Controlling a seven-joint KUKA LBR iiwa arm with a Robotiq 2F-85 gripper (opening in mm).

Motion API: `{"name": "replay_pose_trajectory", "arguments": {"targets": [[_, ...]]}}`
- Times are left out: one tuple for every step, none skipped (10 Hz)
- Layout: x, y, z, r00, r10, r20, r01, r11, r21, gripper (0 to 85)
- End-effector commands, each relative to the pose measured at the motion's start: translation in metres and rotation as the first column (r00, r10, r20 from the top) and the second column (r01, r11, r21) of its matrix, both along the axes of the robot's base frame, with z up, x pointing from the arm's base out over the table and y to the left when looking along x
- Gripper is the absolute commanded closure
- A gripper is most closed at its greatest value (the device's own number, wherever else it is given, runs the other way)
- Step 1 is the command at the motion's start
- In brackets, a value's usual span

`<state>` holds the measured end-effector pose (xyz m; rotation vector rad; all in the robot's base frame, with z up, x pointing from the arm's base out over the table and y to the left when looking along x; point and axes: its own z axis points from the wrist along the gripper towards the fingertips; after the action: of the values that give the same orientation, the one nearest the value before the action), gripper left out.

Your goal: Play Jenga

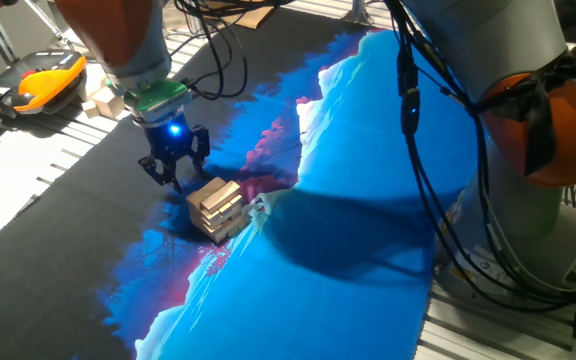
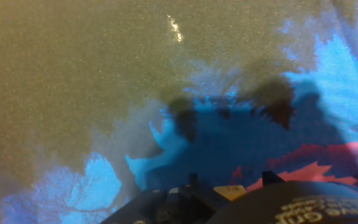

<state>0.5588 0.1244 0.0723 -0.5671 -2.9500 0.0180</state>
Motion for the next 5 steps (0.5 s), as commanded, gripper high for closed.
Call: {"name": "replay_pose_trajectory", "arguments": {"targets": [[0.0006,0.0006,-0.002,1.0,0.003,0.001,-0.003,1.0,-0.003,34.0],[0.0012,0.0002,-0.0032,1.0,0.007,0.0,-0.007,1.0,-0.008,34.0],[0.001,-0.0006,-0.0038,1.0,0.013,-0.003,-0.013,1.0,-0.012,34.0],[0.0005,-0.0002,-0.0044,1.0,0.015,-0.01,-0.015,1.0,-0.01,34.0],[-0.0006,0.0005,-0.0062,1.0,0.015,-0.011,-0.015,1.0,-0.008,34.0]]}}
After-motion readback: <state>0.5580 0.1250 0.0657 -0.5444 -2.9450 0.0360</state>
